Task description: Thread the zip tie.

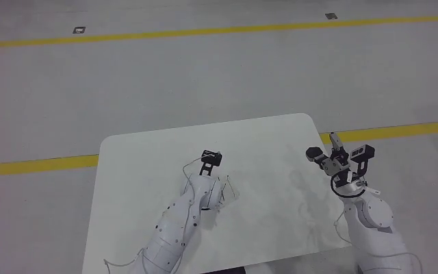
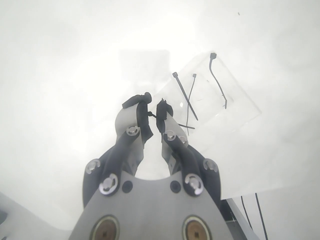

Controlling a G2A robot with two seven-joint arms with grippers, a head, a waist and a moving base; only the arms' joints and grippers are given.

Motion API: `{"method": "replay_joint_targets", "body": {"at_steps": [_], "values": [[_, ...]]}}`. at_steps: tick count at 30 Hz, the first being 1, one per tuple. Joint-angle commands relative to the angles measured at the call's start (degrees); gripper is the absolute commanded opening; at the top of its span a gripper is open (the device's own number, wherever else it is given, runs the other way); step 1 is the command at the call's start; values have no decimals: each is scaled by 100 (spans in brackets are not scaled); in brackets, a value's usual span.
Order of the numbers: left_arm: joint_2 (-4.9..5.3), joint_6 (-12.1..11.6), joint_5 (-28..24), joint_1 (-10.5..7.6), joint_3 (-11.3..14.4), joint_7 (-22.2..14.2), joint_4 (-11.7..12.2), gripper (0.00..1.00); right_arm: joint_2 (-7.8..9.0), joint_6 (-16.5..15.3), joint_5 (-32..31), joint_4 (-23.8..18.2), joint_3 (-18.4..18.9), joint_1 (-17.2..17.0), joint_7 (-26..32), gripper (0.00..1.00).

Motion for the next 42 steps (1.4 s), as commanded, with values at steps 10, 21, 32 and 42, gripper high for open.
{"method": "replay_joint_targets", "body": {"at_steps": [10,21,32,42], "values": [[45,171,73,146,12,46,-421,100,0,0,0,0,0,0,0,100],[26,575,-392,722,-271,132,-1302,100,0,0,0,0,0,0,0,100],[-107,575,-1506,1128,-752,783,-1292,100,0,0,0,0,0,0,0,100],[-270,575,-1776,1226,-942,1017,-1218,100,0,0,0,0,0,0,0,100]]}}
